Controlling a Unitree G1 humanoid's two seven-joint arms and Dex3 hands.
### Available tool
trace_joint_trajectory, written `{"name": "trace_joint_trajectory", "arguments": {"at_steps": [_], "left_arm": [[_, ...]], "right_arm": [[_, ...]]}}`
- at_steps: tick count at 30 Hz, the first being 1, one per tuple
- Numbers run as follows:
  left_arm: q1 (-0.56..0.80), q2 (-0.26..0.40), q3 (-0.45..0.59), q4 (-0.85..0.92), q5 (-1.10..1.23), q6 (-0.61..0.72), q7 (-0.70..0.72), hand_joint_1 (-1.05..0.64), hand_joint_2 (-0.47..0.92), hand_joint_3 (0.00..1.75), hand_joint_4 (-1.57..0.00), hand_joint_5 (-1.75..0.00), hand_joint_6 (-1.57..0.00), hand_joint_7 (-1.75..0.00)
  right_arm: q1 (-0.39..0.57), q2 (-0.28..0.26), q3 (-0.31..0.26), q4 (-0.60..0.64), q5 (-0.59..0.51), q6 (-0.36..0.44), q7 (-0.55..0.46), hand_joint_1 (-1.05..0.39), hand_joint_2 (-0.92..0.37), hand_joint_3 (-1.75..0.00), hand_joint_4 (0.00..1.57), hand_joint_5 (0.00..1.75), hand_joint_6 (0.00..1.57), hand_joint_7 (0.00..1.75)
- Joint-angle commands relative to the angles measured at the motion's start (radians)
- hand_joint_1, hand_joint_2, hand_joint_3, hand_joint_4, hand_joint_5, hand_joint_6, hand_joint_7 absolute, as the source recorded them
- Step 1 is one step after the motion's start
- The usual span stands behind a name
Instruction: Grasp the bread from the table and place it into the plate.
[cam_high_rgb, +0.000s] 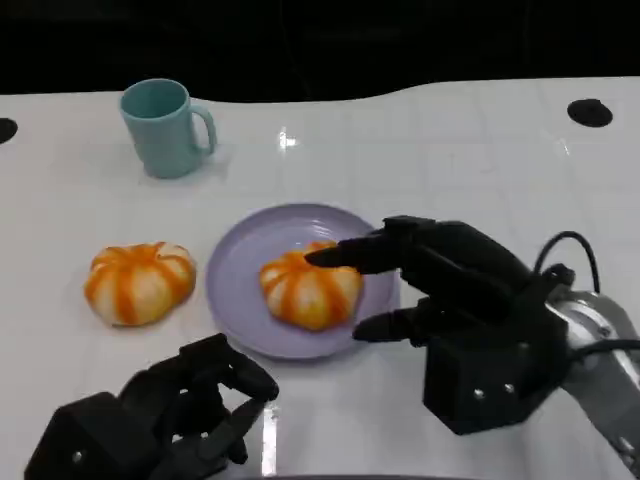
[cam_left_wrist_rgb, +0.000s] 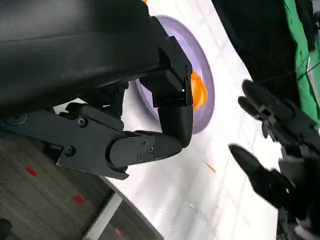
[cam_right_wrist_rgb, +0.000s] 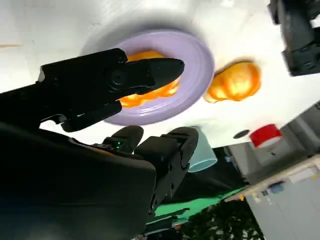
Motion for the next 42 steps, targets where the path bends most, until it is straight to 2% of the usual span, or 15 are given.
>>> {"name": "trace_joint_trajectory", "arguments": {"at_steps": [1, 10, 14, 16, 17, 18, 19, 21, 23, 27, 31, 37, 42], "left_arm": [[0.003, 0.006, 0.007, 0.002, -0.005, 0.004, 0.005, -0.37, 0.92, 0.49, -0.64, -1.75, -0.58, -1.36], [-0.003, 0.011, 0.011, 0.015, -0.004, -0.006, 0.001, -0.37, 0.92, 0.49, -0.63, -1.75, -0.57, -1.36], [-0.005, 0.010, 0.012, 0.019, -0.003, -0.010, 0.002, -0.38, 0.92, 0.48, -0.64, -1.75, -0.58, -1.35], [-0.005, 0.010, 0.011, 0.020, -0.002, -0.011, 0.003, -0.39, 0.92, 0.48, -0.64, -1.75, -0.58, -1.35], [-0.005, 0.010, 0.011, 0.019, -0.002, -0.009, 0.002, -0.39, 0.92, 0.47, -0.64, -1.75, -0.59, -1.35], [-0.006, 0.011, 0.011, 0.019, -0.001, -0.007, 0.003, -0.39, 0.92, 0.47, -0.64, -1.75, -0.59, -1.35], [-0.006, 0.011, 0.011, 0.019, -0.001, -0.008, 0.003, -0.39, 0.92, 0.47, -0.64, -1.75, -0.59, -1.35], [-0.006, 0.011, 0.012, 0.018, -0.003, -0.006, 0.002, -0.39, 0.92, 0.47, -0.64, -1.75, -0.59, -1.34], [-0.006, 0.013, 0.013, 0.019, -0.004, -0.009, -0.001, -0.39, 0.92, 0.47, -0.64, -1.75, -0.59, -1.34], [-0.005, 0.010, 0.016, 0.015, -0.011, -0.002, 0.000, -0.41, 0.92, 0.46, -0.65, -1.75, -0.60, -1.33], [-0.006, 0.013, 0.018, 0.017, -0.013, -0.006, -0.004, -0.40, 0.92, 0.46, -0.65, -1.75, -0.60, -1.32], [-0.009, 0.017, 0.024, 0.024, -0.016, -0.010, -0.008, -0.40, 0.92, 0.47, -0.66, -1.75, -0.60, -1.31], [-0.014, 0.021, 0.025, 0.025, -0.017, -0.002, -0.009, -0.39, 0.92, 0.47, -0.64, -1.75, -0.60, -1.31]], "right_arm": [[0.086, -0.057, -0.054, -0.089, 0.055, -0.022, 0.026, -0.53, -0.92, -0.16, 0.28, 0.56, 0.53, 0.03], [0.226, -0.085, -0.138, -0.148, 0.129, -0.093, 0.004, -0.38, -0.92, -0.06, 0.58, 0.78, 0.77, 0.15], [0.281, -0.067, -0.172, -0.178, 0.155, -0.090, -0.015, -0.26, -0.90, -0.03, 0.74, 0.96, 0.93, 0.24], [0.307, -0.064, -0.185, -0.185, 0.153, -0.101, -0.036, -0.22, -0.90, -0.06, 0.78, 1.14, 1.00, 0.35], [0.319, -0.063, -0.191, -0.189, 0.152, -0.103, -0.047, -0.21, -0.88, -0.10, 0.79, 1.20, 0.99, 0.45], [0.328, -0.063, -0.196, -0.194, 0.149, -0.104, -0.055, -0.18, -0.74, -0.42, 0.79, 1.29, 0.94, 0.66], [0.338, -0.063, -0.202, -0.194, 0.148, -0.111, -0.065, -0.18, -0.59, -0.71, 0.79, 1.35, 0.91, 0.78], [0.354, -0.058, -0.215, -0.188, 0.163, -0.130, -0.080, -0.12, -0.41, -1.08, 0.81, 1.48, 0.89, 0.99], [0.373, -0.060, -0.228, -0.183, 0.185, -0.147, -0.084, -0.07, -0.36, -1.23, 0.81, 1.62, 0.87, 1.14], [0.409, -0.079, -0.252, -0.203, 0.188, -0.153, -0.078, -0.04, -0.30, -1.35, 0.82, 1.74, 0.84, 1.31], [0.462, -0.080, -0.270, -0.264, 0.189, -0.116, -0.068, -0.03, -0.28, -1.35, 0.87, 1.75, 0.82, 1.34], [0.531, -0.076, -0.281, -0.355, 0.152, -0.040, -0.067, -0.04, -0.30, -1.31, 0.86, 1.75, 0.80, 1.34], [0.559, -0.057, -0.279, -0.356, 0.141, -0.031, -0.091, -0.03, -0.31, -1.31, 0.89, 1.75, 0.81, 1.36]]}}
